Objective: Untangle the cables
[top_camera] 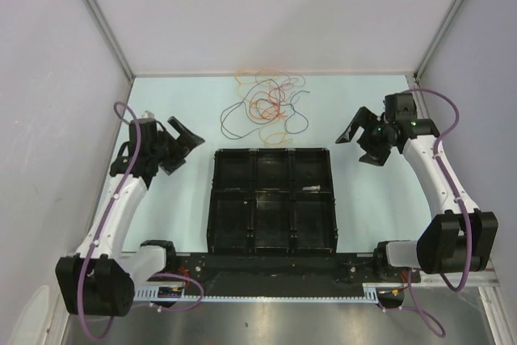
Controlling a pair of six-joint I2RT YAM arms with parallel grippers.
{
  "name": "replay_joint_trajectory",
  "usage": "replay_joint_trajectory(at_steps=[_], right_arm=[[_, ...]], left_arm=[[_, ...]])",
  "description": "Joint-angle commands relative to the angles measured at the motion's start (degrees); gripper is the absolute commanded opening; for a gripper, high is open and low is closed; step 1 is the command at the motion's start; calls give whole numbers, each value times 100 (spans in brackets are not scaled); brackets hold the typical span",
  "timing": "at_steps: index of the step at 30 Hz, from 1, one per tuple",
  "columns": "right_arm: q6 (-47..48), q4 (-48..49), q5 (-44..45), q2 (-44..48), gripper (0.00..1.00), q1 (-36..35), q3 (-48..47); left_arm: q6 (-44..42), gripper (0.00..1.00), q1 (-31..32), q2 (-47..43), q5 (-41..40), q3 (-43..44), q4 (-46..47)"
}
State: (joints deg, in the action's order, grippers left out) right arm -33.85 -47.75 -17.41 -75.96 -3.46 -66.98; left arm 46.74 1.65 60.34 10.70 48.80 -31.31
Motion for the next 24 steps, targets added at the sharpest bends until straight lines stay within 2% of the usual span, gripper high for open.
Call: replay_joint_trajectory(at_steps=[1, 4, 7, 8, 11, 15, 17, 22, 24], right_arm=[[53, 46, -245, 248, 100, 21, -263], [185, 99, -613, 293, 100, 65, -263], [247, 116, -947, 293, 100, 91, -237], [264, 90, -975, 293, 100, 100, -237], [352, -103, -949, 196, 100, 179, -237], [466, -305, -992, 161, 99, 311, -228], [510, -358, -958, 265, 100, 302, -228], [712, -542, -878, 398, 100, 531, -219], [774, -586, -896, 424, 100, 601, -219]], left_arm=[[-85, 100, -77, -575, 529, 113, 1328], [-270, 100, -77, -269, 714, 279, 1278], [-612, 100, 28, 591, 601, 1060, 523], [-883, 98, 211, 1081, 478, 1558, 155], [-1341, 96, 720, 1786, -260, 2621, -452], [-1852, 85, 1328, 3286, -709, 3925, -1051], [-2062, 81, 1582, 3746, -964, 4565, -1419], [-2134, 74, 1812, 4775, -1052, 5210, -1738], [-2108, 73, 1839, 4952, -1394, 5359, -1773]])
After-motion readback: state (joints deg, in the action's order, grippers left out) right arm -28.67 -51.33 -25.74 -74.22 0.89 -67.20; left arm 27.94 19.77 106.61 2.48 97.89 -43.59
